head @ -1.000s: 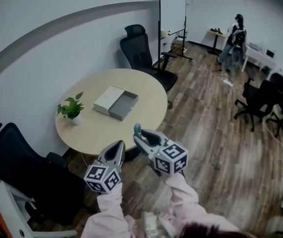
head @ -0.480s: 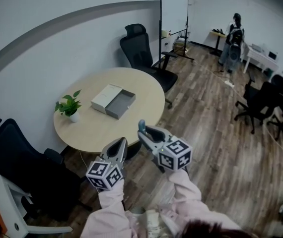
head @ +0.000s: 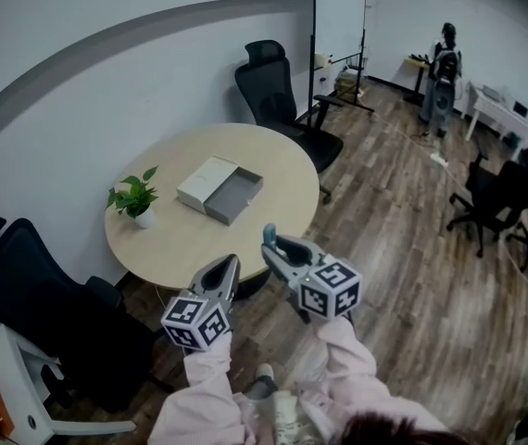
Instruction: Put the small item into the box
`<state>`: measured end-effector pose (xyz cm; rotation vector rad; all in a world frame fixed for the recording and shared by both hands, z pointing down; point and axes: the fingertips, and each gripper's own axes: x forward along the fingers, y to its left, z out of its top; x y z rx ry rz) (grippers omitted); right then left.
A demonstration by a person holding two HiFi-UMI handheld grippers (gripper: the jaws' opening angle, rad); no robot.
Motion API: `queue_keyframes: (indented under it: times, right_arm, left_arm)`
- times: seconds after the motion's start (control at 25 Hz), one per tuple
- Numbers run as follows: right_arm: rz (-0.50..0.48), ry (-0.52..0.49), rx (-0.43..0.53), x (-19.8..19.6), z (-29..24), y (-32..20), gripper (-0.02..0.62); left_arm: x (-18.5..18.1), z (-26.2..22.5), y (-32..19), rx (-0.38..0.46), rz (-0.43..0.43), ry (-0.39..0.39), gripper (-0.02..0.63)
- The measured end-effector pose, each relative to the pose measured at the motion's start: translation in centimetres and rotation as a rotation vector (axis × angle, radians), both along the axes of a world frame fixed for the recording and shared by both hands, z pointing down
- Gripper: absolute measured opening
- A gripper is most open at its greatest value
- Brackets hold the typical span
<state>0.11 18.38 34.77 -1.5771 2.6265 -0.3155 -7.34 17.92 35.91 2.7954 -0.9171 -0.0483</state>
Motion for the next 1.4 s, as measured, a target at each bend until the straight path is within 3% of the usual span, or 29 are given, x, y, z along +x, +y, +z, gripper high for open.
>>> queue_keyframes:
  times: [0.72,1.4]
  right_arm:
    - [0.042,-0.023,-0.063,1.1,1.9,-7.2,0.135]
    - [0.135,0.007,-0.093,1.0,3.1,-12.1,0.135]
  left_arm:
    - [1.9,1.6,-7.2,-0.037,0.073,-0.014,0.011]
    - [1.3,2.5,-12.6,-0.059,0.138,-0.016,0.011]
